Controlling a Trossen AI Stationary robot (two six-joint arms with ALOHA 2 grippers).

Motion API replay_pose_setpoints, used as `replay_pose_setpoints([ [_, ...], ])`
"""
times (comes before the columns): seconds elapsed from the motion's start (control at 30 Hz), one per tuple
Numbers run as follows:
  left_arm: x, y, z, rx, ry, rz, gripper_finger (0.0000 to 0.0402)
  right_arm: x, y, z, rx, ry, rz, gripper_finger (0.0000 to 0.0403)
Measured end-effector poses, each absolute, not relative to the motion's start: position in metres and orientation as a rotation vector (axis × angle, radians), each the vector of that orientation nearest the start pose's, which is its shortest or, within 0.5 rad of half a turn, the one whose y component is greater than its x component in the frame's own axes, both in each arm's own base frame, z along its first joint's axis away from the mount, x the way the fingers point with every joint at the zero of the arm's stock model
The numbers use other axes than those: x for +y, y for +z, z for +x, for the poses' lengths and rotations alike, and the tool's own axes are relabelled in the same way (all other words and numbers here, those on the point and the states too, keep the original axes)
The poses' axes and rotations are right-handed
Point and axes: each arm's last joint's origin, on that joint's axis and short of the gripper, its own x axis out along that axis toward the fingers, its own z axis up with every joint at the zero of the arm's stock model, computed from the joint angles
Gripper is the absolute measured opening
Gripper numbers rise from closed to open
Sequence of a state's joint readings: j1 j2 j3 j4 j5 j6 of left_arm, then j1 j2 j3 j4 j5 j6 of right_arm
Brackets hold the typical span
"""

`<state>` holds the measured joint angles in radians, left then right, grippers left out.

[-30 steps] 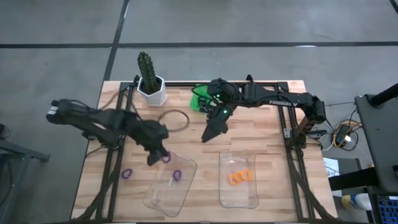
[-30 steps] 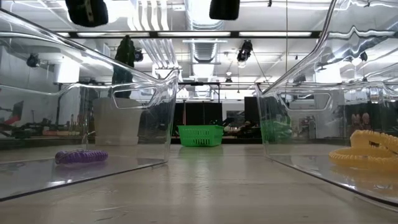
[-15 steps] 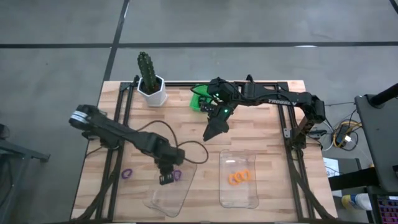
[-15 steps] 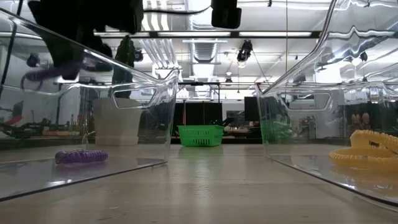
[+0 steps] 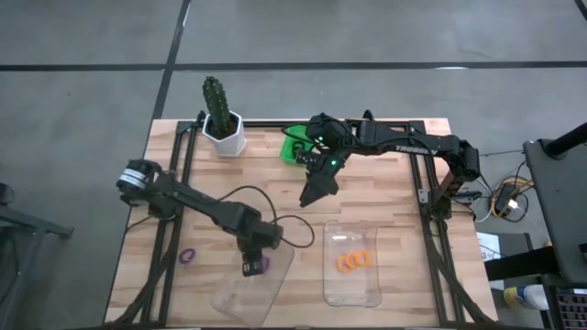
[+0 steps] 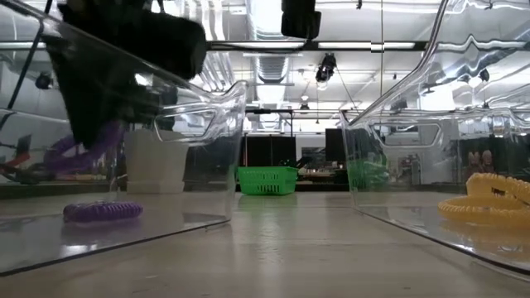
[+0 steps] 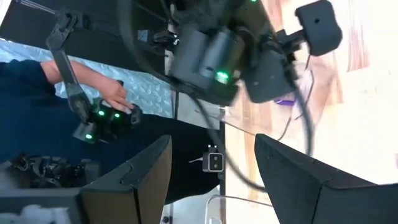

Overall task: Sort spring keychains
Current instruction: Put the top violet spring keychain into the left transparent bin, then put the violet spring keychain into the left transparent bin

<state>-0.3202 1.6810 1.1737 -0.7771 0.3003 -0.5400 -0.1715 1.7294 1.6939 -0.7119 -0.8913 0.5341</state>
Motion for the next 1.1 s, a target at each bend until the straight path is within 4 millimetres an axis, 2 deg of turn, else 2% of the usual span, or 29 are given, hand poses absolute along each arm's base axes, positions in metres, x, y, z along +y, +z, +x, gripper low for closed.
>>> replay_pose_setpoints([
  [0.17, -0.104, 0.242, 0.3, 1.286, -0.196, -0.471, 0.0089, -0.041, 0.356, 0.369, 0.84, 0.509, 0.859, 0.0224],
  [0.3, -0.102, 0.253, 0.295, 1.285, -0.154, -0.491, 0.0132, -0.041, 0.356, 0.369, 0.84, 0.511, 0.852, 0.0224],
  [0.43, -0.096, 0.269, 0.273, 1.363, -0.094, -0.503, 0.0152, -0.041, 0.355, 0.368, 0.858, 0.505, 0.862, 0.0224],
  [0.7, -0.083, 0.293, 0.231, 1.422, -0.011, -0.497, 0.0153, -0.04, 0.353, 0.367, 0.863, 0.513, 0.841, 0.0224],
  [0.77, -0.081, 0.295, 0.223, 1.426, 0.027, -0.535, 0.0153, -0.04, 0.353, 0.367, 0.861, 0.515, 0.836, 0.0224],
  [0.87, -0.077, 0.287, 0.206, 1.471, 0.11, -0.586, 0.0153, -0.04, 0.353, 0.367, 0.859, 0.516, 0.832, 0.0224],
  [1.1, -0.068, 0.241, 0.167, 1.609, 0.445, -0.83, 0.0153, -0.04, 0.353, 0.367, 0.856, 0.521, 0.819, 0.0224],
])
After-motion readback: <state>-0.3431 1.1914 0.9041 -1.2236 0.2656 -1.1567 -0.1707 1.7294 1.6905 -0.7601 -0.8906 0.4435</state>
